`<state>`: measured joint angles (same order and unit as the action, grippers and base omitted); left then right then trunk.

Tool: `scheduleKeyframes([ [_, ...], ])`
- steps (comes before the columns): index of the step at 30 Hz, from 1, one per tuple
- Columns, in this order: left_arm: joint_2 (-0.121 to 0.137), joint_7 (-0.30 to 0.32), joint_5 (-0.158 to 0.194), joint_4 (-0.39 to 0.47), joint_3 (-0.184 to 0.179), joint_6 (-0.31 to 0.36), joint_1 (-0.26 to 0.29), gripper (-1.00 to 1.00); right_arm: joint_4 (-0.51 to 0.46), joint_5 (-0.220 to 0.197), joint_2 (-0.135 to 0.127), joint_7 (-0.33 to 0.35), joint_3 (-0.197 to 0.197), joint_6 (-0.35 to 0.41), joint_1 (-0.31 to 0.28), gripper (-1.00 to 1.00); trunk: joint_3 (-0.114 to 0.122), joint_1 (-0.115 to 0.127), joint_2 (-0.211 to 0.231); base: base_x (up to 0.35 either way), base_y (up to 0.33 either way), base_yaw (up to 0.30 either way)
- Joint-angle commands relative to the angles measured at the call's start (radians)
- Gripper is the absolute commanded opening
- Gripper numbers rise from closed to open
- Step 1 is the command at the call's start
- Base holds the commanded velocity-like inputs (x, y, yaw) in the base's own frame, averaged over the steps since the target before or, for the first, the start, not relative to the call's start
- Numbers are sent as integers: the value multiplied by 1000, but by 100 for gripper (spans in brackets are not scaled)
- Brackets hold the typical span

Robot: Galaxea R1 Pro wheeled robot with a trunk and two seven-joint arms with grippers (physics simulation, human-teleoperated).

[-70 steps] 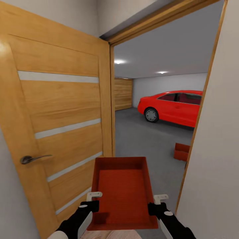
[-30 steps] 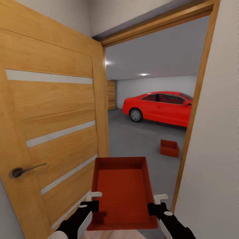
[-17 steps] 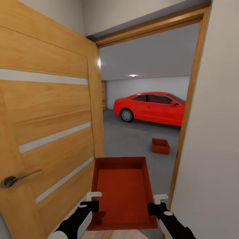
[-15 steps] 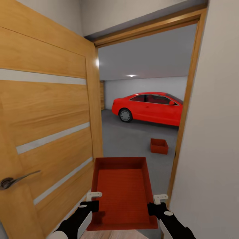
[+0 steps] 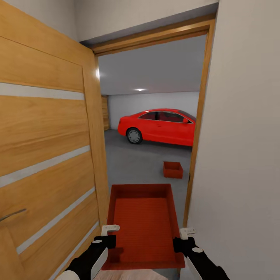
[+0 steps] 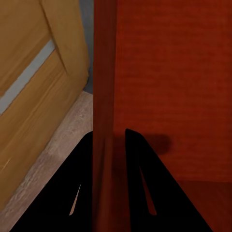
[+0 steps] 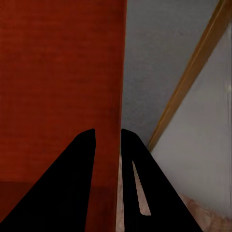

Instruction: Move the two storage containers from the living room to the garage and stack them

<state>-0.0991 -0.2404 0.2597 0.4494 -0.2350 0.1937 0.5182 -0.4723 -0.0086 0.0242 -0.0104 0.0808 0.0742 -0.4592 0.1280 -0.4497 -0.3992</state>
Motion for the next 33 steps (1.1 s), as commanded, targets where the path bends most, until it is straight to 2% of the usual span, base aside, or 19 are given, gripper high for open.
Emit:
scheduleKeyframes([
  [1, -59, -10, 24, 2, -92, 3, -1, -100, -15, -56, 46, -2, -9, 6, -1, -100, 0, 0, -1, 0, 0, -244],
  [13, -59, -10, 24, 2, -92, 3, -1, -100, -15, -56, 46, -2, -9, 6, -1, -100, 6, 0, -1, 0, 17, -243],
  [26, -59, -11, 24, 2, -93, 3, -1, -100, -15, -56, 46, -2, -9, 5, -1, -100, 6, 0, -1, 0, 300, -13],
  [33, -59, -10, 24, 2, -92, 3, -1, -100, -15, -56, 46, -2, -9, 6, -1, -100, 6, 0, -1, 0, 53, -7],
])
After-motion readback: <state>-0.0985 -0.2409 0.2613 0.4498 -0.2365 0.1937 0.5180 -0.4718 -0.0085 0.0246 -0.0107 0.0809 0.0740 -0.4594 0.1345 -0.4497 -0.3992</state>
